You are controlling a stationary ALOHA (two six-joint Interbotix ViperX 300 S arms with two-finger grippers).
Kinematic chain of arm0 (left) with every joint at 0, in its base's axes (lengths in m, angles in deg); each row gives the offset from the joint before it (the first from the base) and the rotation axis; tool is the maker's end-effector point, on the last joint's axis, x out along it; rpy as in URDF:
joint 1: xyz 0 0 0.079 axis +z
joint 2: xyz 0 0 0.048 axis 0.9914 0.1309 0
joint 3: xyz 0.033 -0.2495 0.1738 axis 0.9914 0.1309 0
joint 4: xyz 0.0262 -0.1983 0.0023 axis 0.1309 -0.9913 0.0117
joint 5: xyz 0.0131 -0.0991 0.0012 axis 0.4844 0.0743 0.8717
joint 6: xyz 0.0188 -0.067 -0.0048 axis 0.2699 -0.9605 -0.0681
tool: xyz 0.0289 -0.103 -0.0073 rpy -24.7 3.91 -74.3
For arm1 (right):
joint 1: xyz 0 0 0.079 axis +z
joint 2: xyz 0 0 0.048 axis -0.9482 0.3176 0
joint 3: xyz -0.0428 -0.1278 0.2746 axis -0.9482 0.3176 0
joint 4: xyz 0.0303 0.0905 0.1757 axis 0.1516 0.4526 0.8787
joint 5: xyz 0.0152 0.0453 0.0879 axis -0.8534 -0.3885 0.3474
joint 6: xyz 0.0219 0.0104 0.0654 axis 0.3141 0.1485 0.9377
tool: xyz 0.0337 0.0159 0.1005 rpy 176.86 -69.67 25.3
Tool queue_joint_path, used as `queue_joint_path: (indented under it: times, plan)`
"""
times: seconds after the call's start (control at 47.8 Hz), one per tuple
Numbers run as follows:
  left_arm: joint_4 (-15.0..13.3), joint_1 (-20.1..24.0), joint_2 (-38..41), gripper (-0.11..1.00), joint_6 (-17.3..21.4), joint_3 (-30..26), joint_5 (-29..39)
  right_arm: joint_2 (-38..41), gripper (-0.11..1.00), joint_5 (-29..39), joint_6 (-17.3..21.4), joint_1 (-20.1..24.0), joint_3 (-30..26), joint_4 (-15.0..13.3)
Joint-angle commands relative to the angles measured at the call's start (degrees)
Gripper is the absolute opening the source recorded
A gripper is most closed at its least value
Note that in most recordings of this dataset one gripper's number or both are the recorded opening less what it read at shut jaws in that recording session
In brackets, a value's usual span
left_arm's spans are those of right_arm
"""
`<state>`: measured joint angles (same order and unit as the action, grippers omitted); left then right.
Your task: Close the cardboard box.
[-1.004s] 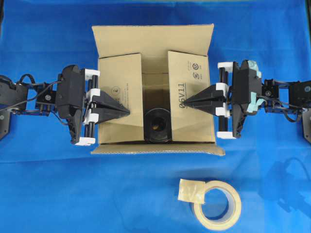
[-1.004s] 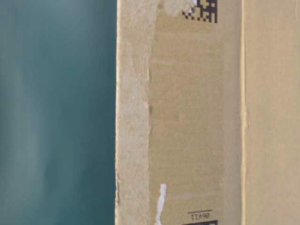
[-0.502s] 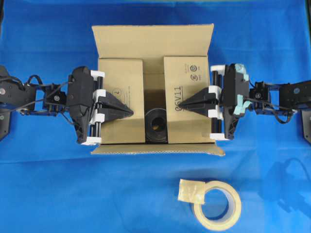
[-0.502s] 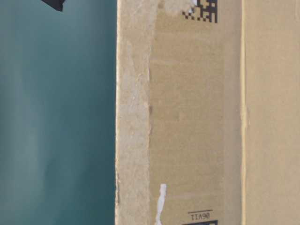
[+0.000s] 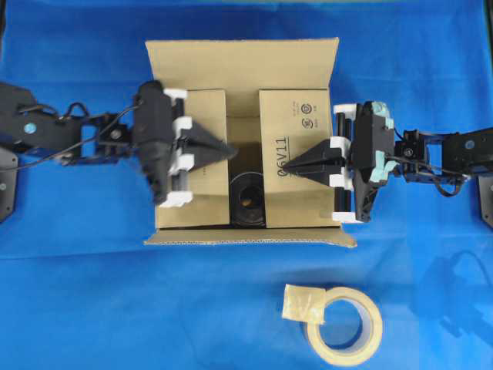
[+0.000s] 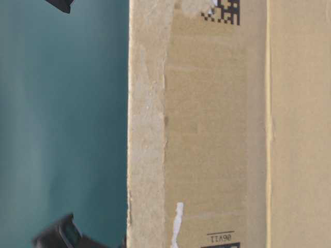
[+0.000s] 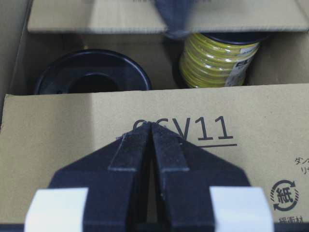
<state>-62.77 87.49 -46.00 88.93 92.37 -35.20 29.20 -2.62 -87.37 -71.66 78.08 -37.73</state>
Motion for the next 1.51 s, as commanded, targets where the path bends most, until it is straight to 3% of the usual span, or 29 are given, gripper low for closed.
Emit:
queue_joint_path:
  times: [0.0,0.167,0.502,0.69,1.485]
  plan:
    - [0.0,1.8,0.4,0.00,1.1,-2.9,-0.4,-0.4,0.00,-0.3,0.1,0.2,-1.1,0.2]
    - [0.0,4.0,3.0,0.00,3.3,-6.7,-0.4,-0.4,0.00,-0.3,0.1,0.2,-1.1,0.1]
    - [0.3,6.7,7.1,0.00,3.8,-11.3,-0.4,-0.4,0.00,-0.9,0.0,0.3,-1.1,0.1]
    - [0.3,8.1,8.0,0.00,5.9,-12.0,-0.4,-0.4,0.00,-1.2,0.0,0.5,-1.1,0.1]
    - [0.3,10.0,10.0,0.00,6.2,-12.1,-0.4,-0.4,0.00,-1.2,0.1,1.3,-1.2,0.2]
